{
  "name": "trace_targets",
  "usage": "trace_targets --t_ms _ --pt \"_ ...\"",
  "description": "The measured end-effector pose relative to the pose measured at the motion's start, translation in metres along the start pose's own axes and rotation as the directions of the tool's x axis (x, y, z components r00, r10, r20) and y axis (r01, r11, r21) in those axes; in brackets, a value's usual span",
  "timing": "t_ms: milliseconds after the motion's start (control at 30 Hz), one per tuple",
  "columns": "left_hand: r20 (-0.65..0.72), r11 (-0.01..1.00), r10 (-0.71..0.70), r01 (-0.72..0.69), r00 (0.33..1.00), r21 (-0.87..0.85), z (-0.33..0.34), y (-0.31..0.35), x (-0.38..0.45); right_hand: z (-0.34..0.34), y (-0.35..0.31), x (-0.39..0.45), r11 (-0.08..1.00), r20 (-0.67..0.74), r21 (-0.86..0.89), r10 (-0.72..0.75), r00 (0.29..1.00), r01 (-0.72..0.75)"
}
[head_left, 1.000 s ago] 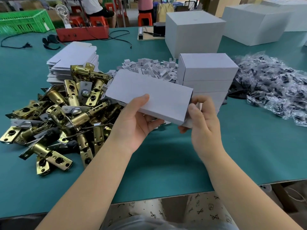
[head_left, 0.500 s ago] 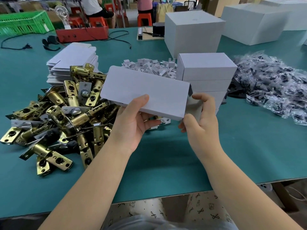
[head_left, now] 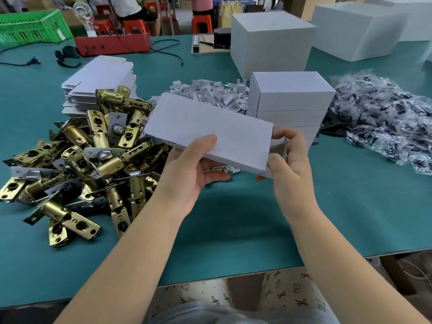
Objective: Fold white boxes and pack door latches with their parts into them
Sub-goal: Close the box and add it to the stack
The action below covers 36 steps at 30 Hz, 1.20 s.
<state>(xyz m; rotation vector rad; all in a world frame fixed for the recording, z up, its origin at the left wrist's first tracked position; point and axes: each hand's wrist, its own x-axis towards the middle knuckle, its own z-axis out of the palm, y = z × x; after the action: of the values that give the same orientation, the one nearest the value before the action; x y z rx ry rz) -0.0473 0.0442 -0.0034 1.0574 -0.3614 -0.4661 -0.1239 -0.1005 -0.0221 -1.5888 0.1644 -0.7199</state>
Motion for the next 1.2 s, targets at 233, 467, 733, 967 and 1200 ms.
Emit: trace_targets --t_ms 233,467,733,967,1200 --pt "0.010 0.998 0.048 -0.048 0.999 0.040 0.001 -0.003 -0.001 0.004 0.002 0.000 0.994 0.028 0.101 -0.040 0.999 0.037" --pt "0.065 0.977 0.064 -0.076 0.996 0.202 0.001 -0.014 -0.004 0.002 0.009 0.001 0.999 0.042 0.054 0.007 0.999 -0.009" --pt "-0.007 1.000 -0.011 0.011 1.000 -0.020 0.001 -0.007 0.001 -0.003 0.004 0.011 0.922 -0.067 0.377 0.126 0.990 -0.092" --pt "0.083 0.992 -0.084 0.091 0.993 -0.084 0.001 -0.008 0.002 0.000 0.004 0.007 0.954 -0.089 0.291 0.095 0.991 -0.065" --pt "0.194 0.983 -0.121 0.145 0.973 -0.111 0.004 -0.013 -0.002 0.001 0.006 0.000 1.000 -0.203 -0.023 -0.024 0.979 0.020"
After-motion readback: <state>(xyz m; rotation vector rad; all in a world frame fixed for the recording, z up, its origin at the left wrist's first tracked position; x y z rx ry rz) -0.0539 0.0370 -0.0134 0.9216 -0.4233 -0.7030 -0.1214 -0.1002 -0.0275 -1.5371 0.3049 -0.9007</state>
